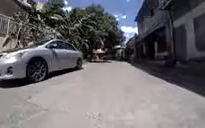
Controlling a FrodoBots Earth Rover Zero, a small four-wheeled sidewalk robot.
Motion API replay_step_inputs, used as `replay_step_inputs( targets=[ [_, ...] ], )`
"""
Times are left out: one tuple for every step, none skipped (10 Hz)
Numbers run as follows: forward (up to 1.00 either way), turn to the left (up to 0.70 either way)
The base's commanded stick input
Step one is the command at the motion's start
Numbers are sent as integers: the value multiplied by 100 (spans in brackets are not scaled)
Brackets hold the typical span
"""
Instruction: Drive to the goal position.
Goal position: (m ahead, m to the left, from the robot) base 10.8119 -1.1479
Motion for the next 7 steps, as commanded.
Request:
replay_step_inputs(
  targets=[
    [100,0],
    [100,5],
    [100,11],
    [100,13],
    [100,9],
    [100,14],
    [100,-15]
  ],
)
